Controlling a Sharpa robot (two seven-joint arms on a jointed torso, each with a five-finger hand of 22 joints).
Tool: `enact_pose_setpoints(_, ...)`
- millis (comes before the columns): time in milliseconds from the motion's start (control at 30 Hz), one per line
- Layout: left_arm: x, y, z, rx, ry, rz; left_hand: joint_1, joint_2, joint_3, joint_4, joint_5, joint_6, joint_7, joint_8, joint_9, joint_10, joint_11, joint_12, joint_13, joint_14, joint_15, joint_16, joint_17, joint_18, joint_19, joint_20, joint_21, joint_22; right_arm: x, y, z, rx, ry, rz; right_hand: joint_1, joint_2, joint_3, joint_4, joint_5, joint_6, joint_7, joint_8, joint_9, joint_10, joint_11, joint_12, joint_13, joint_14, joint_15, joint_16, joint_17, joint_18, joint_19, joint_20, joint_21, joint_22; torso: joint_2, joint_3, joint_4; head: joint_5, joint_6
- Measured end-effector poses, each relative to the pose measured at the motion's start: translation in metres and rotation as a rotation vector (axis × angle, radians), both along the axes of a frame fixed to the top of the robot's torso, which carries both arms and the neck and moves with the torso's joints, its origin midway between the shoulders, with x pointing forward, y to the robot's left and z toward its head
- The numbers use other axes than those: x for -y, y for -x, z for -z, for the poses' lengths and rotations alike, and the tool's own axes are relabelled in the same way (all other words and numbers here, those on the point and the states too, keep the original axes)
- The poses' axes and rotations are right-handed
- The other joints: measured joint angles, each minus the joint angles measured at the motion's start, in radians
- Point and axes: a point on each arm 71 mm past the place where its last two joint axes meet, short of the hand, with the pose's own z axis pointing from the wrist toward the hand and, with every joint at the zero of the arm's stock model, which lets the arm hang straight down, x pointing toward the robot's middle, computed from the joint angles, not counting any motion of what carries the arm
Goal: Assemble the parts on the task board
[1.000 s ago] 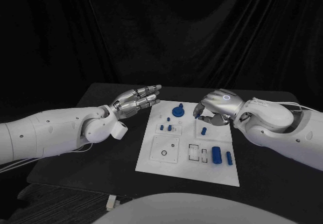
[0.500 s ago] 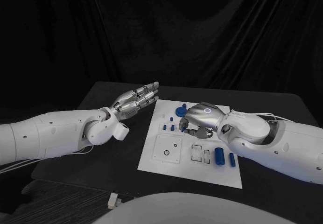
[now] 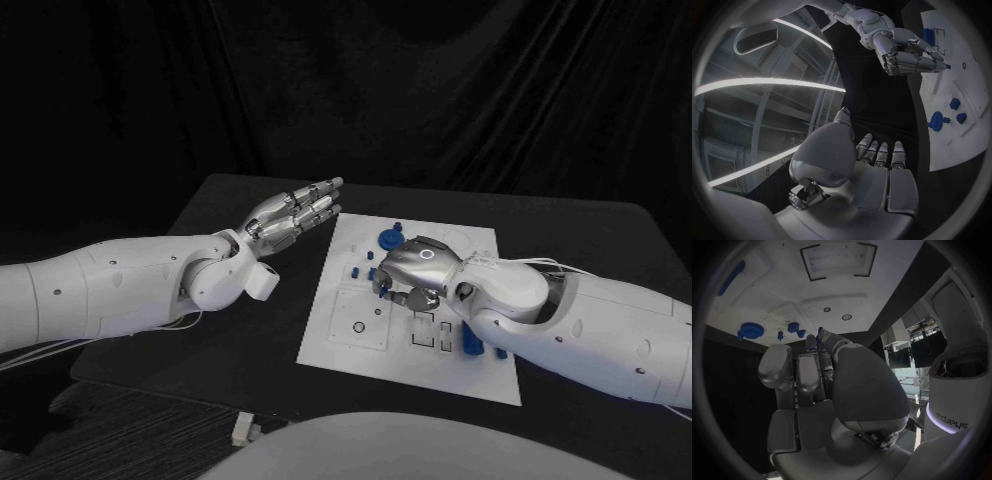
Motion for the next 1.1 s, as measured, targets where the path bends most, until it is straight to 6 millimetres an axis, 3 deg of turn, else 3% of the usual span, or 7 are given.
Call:
enact_pose_setpoints(567, 0.002, -0.001, 0.001, 0.001, 0.002, 0.003, 0.008, 0.007, 0.000, 0.000, 0.018, -0.012, -0.003, 0.000, -0.002, 0.000, 0.000, 0.000, 0.000, -0.004, 0.004, 0.000, 0.000, 0.000, 0.000, 0.000, 0.000, 0.000, -0.005, 0.004, 0.015, -0.011, 0.019, 0.004, 0.000, 0.000, 0.003, -0.003, 0.008, -0.002, 0.002, -0.002, -0.002, 0.004, 0.004, 0.000, -0.002, 0.000, 0.000, 0.000, 0.000, 0.000, 0.000, 0.000, 0.000, 0.000, 0.001, 0.0008, -0.0011, -0.001, 0.000)
enact_pose_setpoints(733, 0.002, -0.001, 0.001, 0.001, 0.002, 0.002, 0.008, 0.007, 0.000, 0.000, 0.018, -0.038, -0.008, -0.011, -0.006, 0.000, 0.000, 0.000, 0.000, 0.000, 0.007, 0.000, 0.001, 0.000, 0.000, 0.000, 0.000, 0.000, -0.006, 0.006, 0.020, -0.021, 0.024, 0.005, 0.000, 0.000, 0.003, -0.003, 0.008, -0.002, 0.001, -0.002, -0.002, 0.004, 0.004, 0.000, -0.002, -0.003, 0.003, 0.000, 0.000, 0.000, 0.000, 0.000, 0.000, 0.000, 0.001, 0.0008, -0.0011, 0.002, 0.000)
enact_pose_setpoints(1100, 0.001, -0.001, 0.001, 0.001, 0.001, 0.000, 0.008, 0.007, 0.000, 0.000, 0.022, -0.038, -0.008, -0.011, -0.006, 0.000, 0.000, 0.000, 0.000, 0.000, 0.007, 0.000, 0.000, 0.000, 0.000, 0.000, 0.000, 0.000, -0.005, 0.005, 0.027, -0.034, 0.047, 0.013, 0.000, 0.000, 0.003, -0.003, 0.007, -0.003, 0.000, -0.002, -0.002, 0.004, 0.004, 0.000, -0.002, -0.003, 0.003, 0.000, -0.001, 0.000, 0.000, 0.000, 0.000, 0.000, 0.000, 0.0008, -0.0011, 0.006, 0.000)
